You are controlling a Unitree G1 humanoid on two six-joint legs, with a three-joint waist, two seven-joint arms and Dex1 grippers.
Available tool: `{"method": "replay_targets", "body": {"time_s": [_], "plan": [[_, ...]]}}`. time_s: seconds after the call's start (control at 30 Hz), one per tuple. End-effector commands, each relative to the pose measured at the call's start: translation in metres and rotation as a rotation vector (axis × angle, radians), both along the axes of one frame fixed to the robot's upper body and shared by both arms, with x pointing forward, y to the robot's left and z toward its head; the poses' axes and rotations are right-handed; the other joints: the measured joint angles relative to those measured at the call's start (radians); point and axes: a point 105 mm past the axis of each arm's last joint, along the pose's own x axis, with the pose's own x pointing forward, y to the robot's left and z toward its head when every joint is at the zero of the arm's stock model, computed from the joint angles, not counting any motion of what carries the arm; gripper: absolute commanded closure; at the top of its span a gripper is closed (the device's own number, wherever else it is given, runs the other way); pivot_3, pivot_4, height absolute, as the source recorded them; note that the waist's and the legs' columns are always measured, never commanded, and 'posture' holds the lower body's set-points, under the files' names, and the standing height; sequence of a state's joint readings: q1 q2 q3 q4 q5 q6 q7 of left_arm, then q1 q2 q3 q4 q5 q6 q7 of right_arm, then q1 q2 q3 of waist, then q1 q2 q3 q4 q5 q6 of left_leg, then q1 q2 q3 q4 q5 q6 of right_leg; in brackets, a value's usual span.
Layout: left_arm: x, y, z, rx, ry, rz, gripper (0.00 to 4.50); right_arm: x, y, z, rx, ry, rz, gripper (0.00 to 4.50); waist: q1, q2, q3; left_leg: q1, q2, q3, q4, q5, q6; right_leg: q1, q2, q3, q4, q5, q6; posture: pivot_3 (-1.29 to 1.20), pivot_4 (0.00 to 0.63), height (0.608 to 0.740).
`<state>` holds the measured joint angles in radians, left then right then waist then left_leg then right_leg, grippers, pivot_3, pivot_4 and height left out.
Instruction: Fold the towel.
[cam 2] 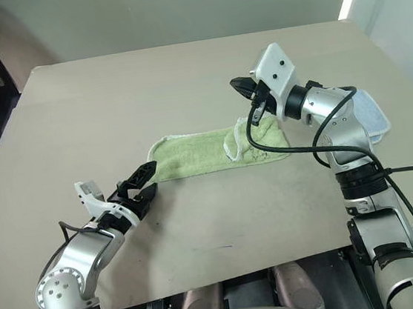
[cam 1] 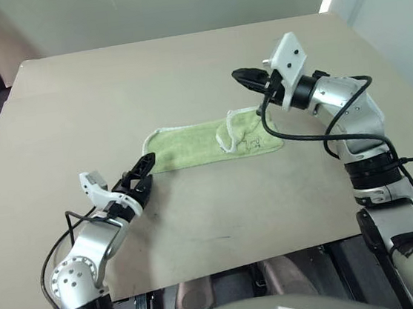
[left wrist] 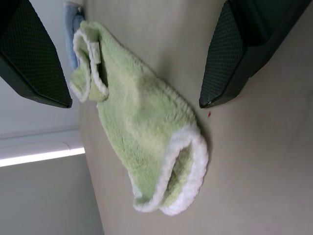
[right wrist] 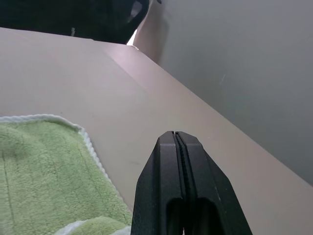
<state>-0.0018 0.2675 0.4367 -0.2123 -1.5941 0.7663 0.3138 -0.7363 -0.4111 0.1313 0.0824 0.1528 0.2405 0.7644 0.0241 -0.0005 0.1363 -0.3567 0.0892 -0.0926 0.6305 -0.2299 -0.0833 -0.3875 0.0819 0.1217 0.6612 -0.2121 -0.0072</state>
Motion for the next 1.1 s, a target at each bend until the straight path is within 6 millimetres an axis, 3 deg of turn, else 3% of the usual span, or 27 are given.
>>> {"method": "replay_targets", "body": {"time_s": [0.03,0.27,0.37,0.7,0.77,1.0,1.1], "plan": [[0.005,0.002,-0.012,0.018,0.053,0.014,0.0,-0.004,-0.003,0.018,0.023,-0.069,-0.008,4.45,0.0,0.0,0.0,0.0,-0.003,-0.003,0.0,0.0,0.0,0.0,0.0,0.002,0.0,0.0,0.0,0.0,0.15,0.74],[0.016,-0.002,-0.008,0.016,0.038,0.0,0.0,-0.006,-0.005,0.019,0.021,-0.073,-0.015,4.45,0.0,0.0,0.0,-0.002,-0.012,-0.007,-0.001,0.004,0.007,0.0,0.001,0.014,0.0,-0.001,0.001,0.0,0.15,0.74],[0.02,-0.002,-0.005,0.016,0.026,0.003,0.54,-0.006,-0.004,0.02,0.02,-0.074,-0.012,4.5,0.0,0.0,0.0,-0.003,-0.02,-0.011,-0.001,0.004,0.007,-0.001,0.001,0.017,0.0,-0.002,0.003,0.0,0.15,0.74],[0.018,0.004,0.006,0.033,-0.033,0.027,3.95,-0.009,-0.003,0.016,0.018,-0.058,-0.001,4.5,0.0,-0.004,0.002,-0.02,-0.023,-0.012,0.0,0.002,0.004,-0.015,-0.002,0.02,0.0,-0.005,0.007,0.0,0.15,0.74],[0.017,0.006,0.009,0.042,-0.051,0.032,4.45,-0.011,-0.003,0.014,0.029,-0.036,0.002,4.5,0.0,-0.004,0.002,-0.02,-0.022,-0.012,-0.001,0.001,0.004,-0.016,-0.001,0.02,0.0,-0.007,0.008,0.0,0.15,0.74],[0.022,0.024,0.041,0.16,-0.183,0.044,4.45,-0.037,-0.027,-0.018,0.076,0.222,0.043,4.5,-0.001,-0.012,0.005,-0.021,-0.022,-0.012,0.0,0.0,0.007,-0.015,-0.001,0.02,0.0,-0.009,0.009,0.0,0.15,0.74],[0.023,0.025,0.045,0.191,-0.204,0.034,4.45,-0.044,-0.031,-0.023,0.076,0.275,0.057,4.5,-0.003,-0.014,0.007,-0.021,-0.023,-0.01,0.003,-0.001,0.006,-0.016,-0.001,0.019,0.0,-0.01,0.01,0.0,0.15,0.74]]}}
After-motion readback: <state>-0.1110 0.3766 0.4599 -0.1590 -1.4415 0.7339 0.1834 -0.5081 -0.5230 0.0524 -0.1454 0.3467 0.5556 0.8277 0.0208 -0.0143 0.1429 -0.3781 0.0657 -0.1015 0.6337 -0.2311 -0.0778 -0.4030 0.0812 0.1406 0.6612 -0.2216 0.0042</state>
